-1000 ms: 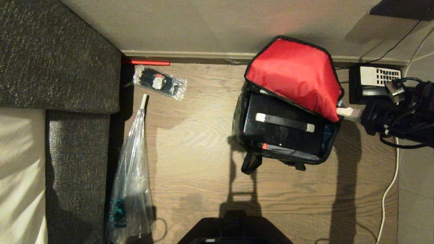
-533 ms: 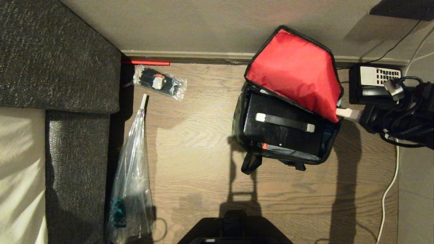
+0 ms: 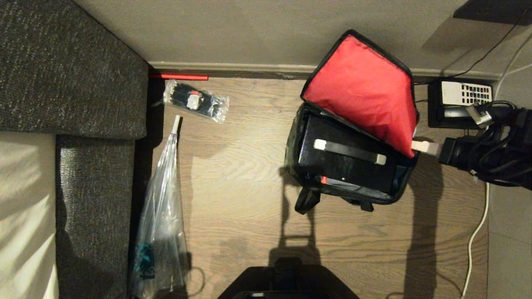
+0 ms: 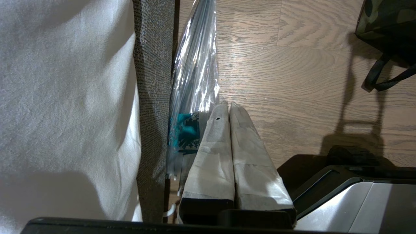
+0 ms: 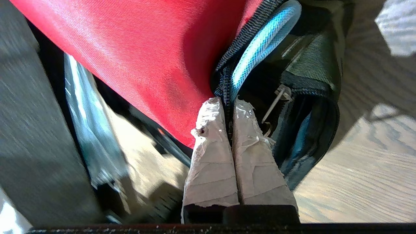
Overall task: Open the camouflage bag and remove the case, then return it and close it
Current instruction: Close the top of the storage box
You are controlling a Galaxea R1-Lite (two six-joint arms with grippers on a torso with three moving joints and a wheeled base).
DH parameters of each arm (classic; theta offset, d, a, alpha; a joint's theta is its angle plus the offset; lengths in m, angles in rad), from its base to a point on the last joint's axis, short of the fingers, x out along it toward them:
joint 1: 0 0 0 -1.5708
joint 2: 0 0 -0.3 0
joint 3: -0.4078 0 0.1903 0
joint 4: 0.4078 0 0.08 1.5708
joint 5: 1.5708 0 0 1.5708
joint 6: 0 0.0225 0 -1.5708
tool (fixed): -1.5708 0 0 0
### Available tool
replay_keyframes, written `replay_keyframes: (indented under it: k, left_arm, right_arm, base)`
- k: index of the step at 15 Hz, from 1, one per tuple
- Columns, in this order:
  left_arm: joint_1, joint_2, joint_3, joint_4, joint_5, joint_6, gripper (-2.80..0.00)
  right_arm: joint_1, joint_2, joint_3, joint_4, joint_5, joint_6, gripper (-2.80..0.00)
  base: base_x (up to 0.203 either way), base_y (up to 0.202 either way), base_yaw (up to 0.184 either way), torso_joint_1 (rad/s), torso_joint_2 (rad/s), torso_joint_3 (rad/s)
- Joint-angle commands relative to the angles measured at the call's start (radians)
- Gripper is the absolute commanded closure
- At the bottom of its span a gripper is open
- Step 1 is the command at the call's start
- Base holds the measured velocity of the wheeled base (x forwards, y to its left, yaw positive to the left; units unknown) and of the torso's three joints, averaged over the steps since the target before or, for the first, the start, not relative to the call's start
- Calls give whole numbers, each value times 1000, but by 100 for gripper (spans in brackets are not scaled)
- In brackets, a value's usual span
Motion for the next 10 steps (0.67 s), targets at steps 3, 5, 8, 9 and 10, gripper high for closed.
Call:
replay_keyframes:
  k: [3, 5, 8, 9, 10]
  left_arm:
    - [0, 0, 2, 0, 0, 0, 0]
    - [0, 0, 2, 0, 0, 0, 0]
    - [0, 0, 2, 0, 0, 1, 0]
    - [0, 0, 2, 0, 0, 0, 0]
    - [0, 0, 2, -2, 0, 1, 0]
  right_arm:
    - [22, 1, 33, -13, 5, -68, 0]
    - [28, 0, 26, -19, 5, -90, 0]
    - [28, 2, 9, -7, 5, -83, -280]
    - [28, 3, 13, -15, 5, -89, -280]
    - [28, 0, 18, -15, 6, -87, -280]
  base:
    - [0, 0, 0, 0, 0, 0]
    - [0, 0, 0, 0, 0, 0]
    - [0, 0, 0, 0, 0, 0]
    - [0, 0, 0, 0, 0, 0]
    - [0, 0, 0, 0, 0, 0]
